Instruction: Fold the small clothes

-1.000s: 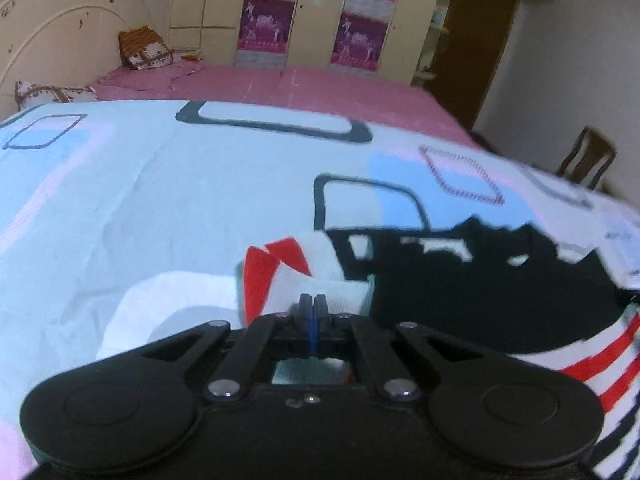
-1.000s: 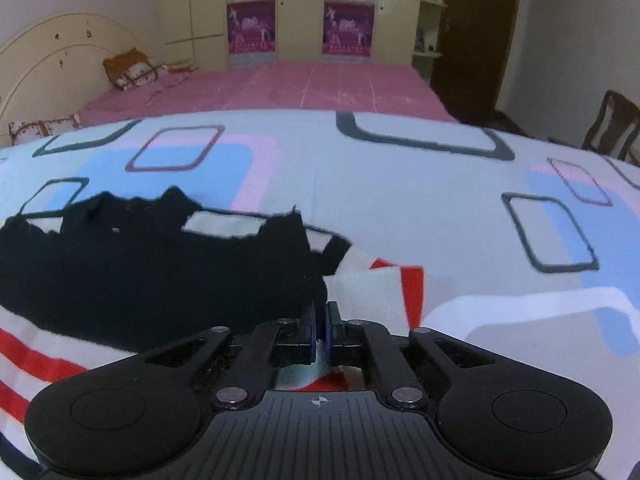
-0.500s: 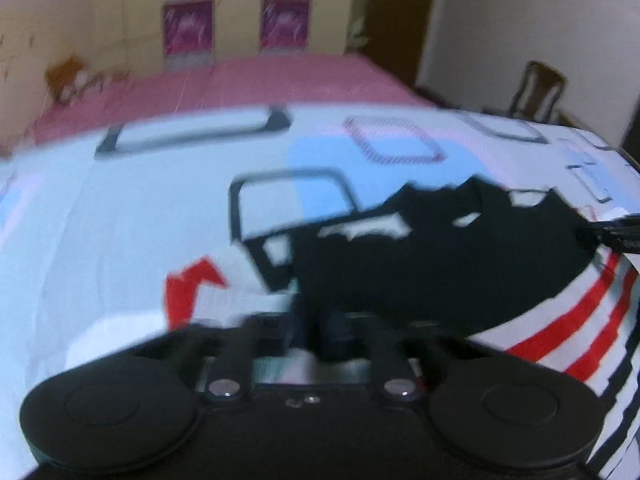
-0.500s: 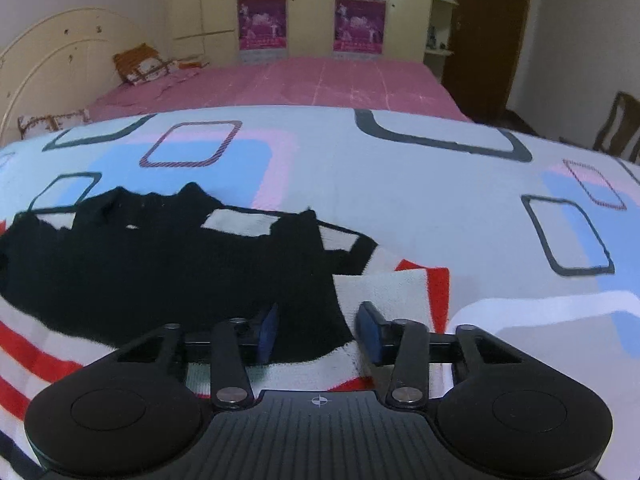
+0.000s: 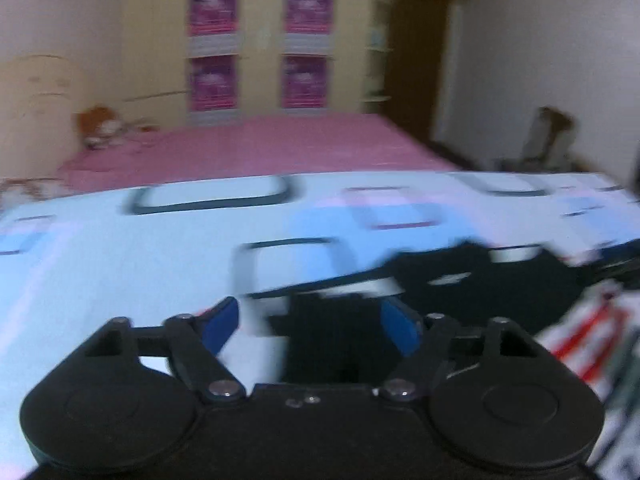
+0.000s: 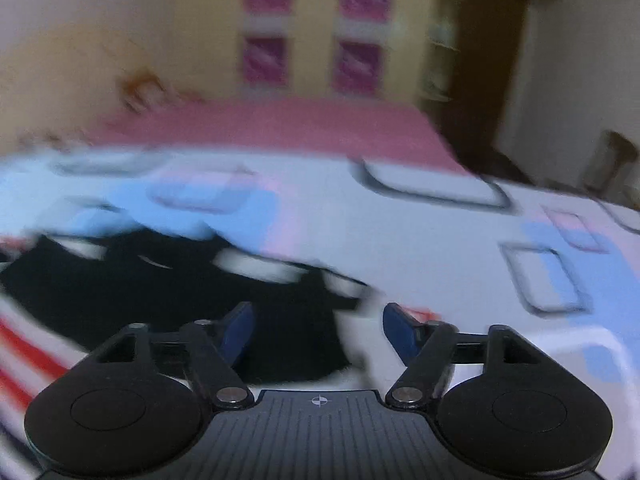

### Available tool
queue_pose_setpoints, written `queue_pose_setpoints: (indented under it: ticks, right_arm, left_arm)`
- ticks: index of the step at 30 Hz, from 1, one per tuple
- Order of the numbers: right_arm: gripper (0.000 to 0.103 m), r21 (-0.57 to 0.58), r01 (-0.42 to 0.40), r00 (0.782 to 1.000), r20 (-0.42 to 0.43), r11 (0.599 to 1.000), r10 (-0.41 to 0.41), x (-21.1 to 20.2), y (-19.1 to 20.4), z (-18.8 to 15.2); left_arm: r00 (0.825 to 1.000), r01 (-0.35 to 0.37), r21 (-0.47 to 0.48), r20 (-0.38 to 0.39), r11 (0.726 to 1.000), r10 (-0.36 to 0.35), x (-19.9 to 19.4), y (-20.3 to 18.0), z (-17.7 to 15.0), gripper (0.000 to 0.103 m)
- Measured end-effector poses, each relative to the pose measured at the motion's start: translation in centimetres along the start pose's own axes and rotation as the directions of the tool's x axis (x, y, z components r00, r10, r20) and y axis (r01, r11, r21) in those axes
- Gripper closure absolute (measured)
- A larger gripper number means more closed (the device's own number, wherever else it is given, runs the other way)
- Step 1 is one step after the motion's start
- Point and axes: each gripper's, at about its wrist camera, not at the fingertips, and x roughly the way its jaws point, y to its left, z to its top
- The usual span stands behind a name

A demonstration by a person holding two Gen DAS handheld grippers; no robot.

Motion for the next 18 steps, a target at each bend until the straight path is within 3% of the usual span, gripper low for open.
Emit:
queue_pose_setpoints:
  ticks: [1,3,6,8,10,11,12,14,16,18]
  right_arm:
    - [0.052,-0.029,-0.031,0.999,-0.014,0.999,0.031,0.4,1.4,0.0]
    - [0.054,-0.049,-0.085,0.996,-0.031,0.995,0.083,1.3,3.6,-0.2]
    - [0.054,-0.050,-0.148,0.988,-0.060,0.988,0.145,2.7,5.9,-0.6]
    - [0.055,-0.061,-0.157,0.984,-0.096,0.986,0.151,3.4,6.4,-1.2]
    - [0.055,-0.083,-0.166,0.982,-0.102,0.983,0.157,3.3,5.4,-1.5]
    - [0.055,-0.087,-0.139,0.986,-0.099,0.986,0.131,3.0,4.5,-1.7]
    - [0.055,-0.073,-0.061,0.995,-0.088,0.995,0.054,2.7,2.8,-1.9]
    - [0.055,0.009,0.096,0.991,-0.094,0.995,-0.095,1.9,-1.1,-2.4]
    - [0.055,0.092,0.111,0.989,-0.106,0.990,-0.101,1.3,-4.1,-3.0]
    - [0.055,0.109,0.099,0.988,-0.125,0.989,-0.086,1.1,-4.8,-3.0]
  left_arm:
    - [0.999,0.042,0.014,-0.007,0.999,-0.042,0.2,-1.4,0.1,0.031]
    - [0.991,0.125,0.038,-0.046,0.991,-0.124,1.3,-4.4,-0.2,0.030]
    - [0.982,0.157,0.037,-0.108,0.987,-0.152,3.2,-6.7,-1.3,0.029]
    - [0.979,0.140,0.014,-0.151,0.990,-0.136,4.1,-6.3,-2.2,0.027]
    - [0.988,0.078,0.015,-0.135,0.997,-0.075,3.6,-4.5,-2.9,0.027]
    - [0.991,0.045,0.003,-0.128,0.999,-0.044,3.2,-3.2,-3.2,0.027]
    - [0.992,-0.005,-0.005,-0.124,1.000,0.004,2.7,-1.7,-3.7,0.027]
    - [0.994,-0.018,-0.032,-0.110,0.999,0.014,1.6,1.0,-4.2,0.027]
    - [0.993,0.004,-0.029,-0.121,1.000,-0.007,1.4,1.5,-4.2,0.027]
    - [0.990,-0.028,0.009,-0.139,1.000,0.029,1.6,0.1,-3.6,0.029]
